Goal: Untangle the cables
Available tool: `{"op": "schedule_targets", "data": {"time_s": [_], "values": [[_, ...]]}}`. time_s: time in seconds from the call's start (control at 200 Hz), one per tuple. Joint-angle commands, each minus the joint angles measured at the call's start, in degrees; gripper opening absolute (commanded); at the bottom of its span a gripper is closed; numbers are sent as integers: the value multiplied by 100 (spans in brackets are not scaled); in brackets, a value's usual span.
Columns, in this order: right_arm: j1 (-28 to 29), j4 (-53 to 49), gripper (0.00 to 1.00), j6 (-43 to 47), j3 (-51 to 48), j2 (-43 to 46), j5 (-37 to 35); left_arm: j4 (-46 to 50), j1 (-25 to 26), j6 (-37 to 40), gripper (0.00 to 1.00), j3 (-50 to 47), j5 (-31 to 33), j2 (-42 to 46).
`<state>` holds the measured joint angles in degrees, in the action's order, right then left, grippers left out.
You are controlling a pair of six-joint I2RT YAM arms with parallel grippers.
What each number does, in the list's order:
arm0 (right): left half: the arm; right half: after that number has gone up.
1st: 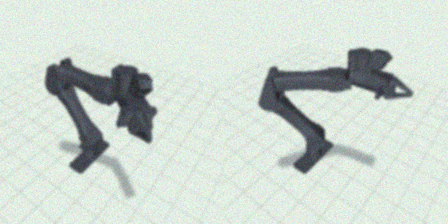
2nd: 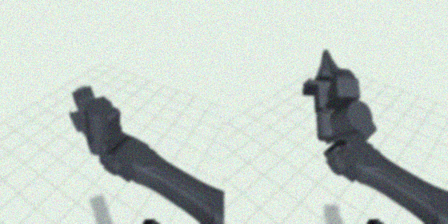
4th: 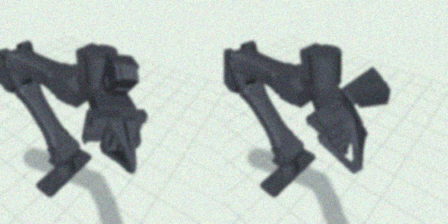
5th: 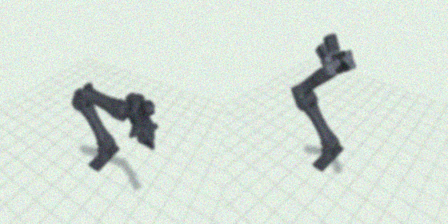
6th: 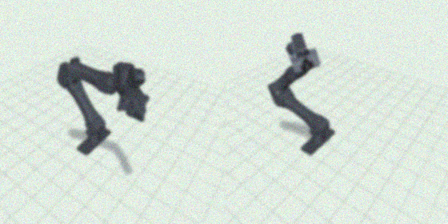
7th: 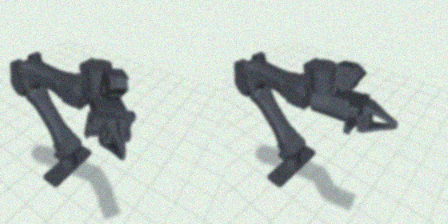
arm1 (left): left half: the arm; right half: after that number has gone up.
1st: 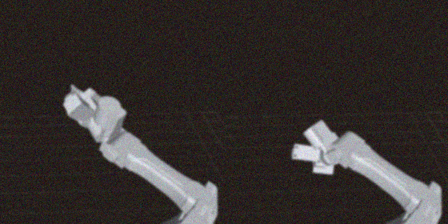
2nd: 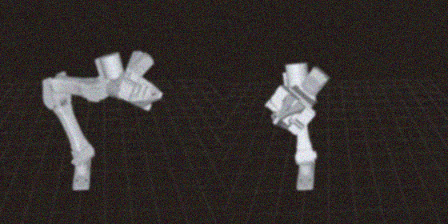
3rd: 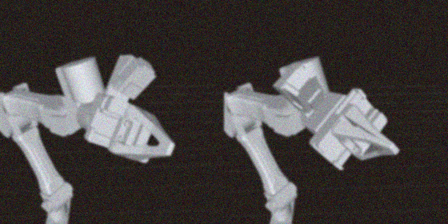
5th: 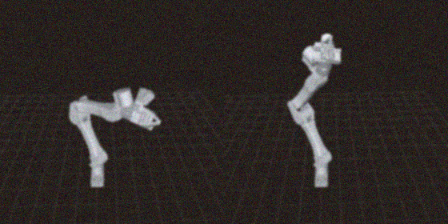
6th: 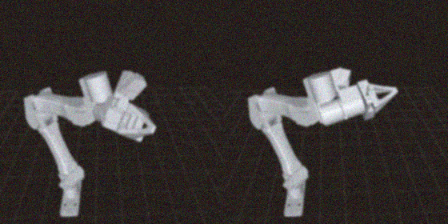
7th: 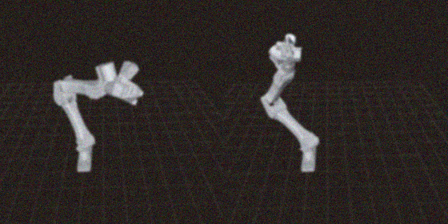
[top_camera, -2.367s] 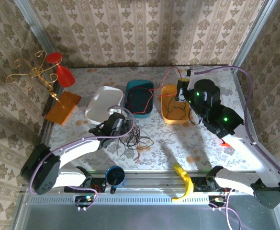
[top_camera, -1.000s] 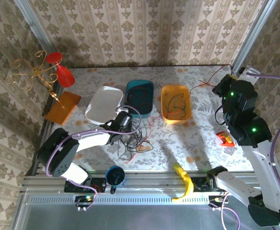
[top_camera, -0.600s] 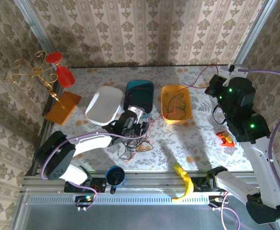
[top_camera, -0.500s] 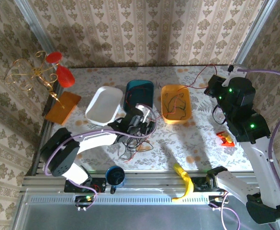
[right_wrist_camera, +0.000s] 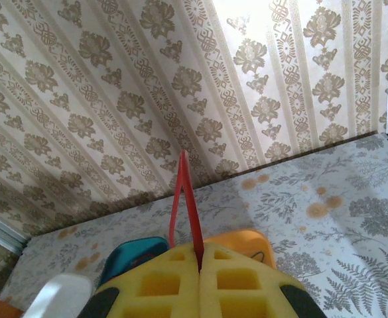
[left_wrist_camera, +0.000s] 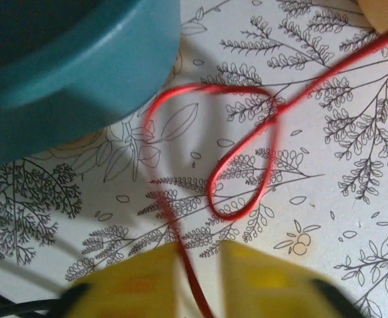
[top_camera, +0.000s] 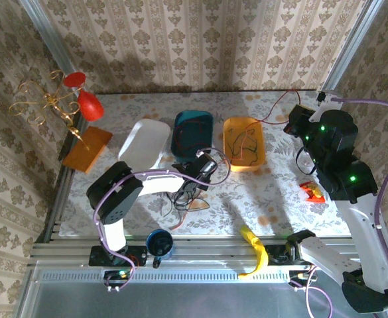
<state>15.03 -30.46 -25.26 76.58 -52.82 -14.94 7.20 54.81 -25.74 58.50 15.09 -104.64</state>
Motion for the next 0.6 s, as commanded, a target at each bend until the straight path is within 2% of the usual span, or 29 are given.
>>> {"op": "schedule_targets", "data": {"time_s": [0.0, 0.17, 0.325, 0.46, 0.595], "values": [[-15, -91, 0, 90, -97, 93, -94, -413, 33, -113, 0, -42, -194, 252], [-27, -255, 0, -16, -184, 239, -917, -1817, -42, -42, 0, -840, -356, 1632], [-143, -503, 0, -358, -308, 375, -1784, -2730, -588, -521, 0, -1637, -717, 2953], [-309, -836, 0, -687, -319, 411, -2332, -2877, -1097, -821, 0, -2053, -876, 3929], [-583, -1040, 0, -915, -366, 421, -2479, -2577, -1543, -932, 0, -2228, -829, 4829]]}}
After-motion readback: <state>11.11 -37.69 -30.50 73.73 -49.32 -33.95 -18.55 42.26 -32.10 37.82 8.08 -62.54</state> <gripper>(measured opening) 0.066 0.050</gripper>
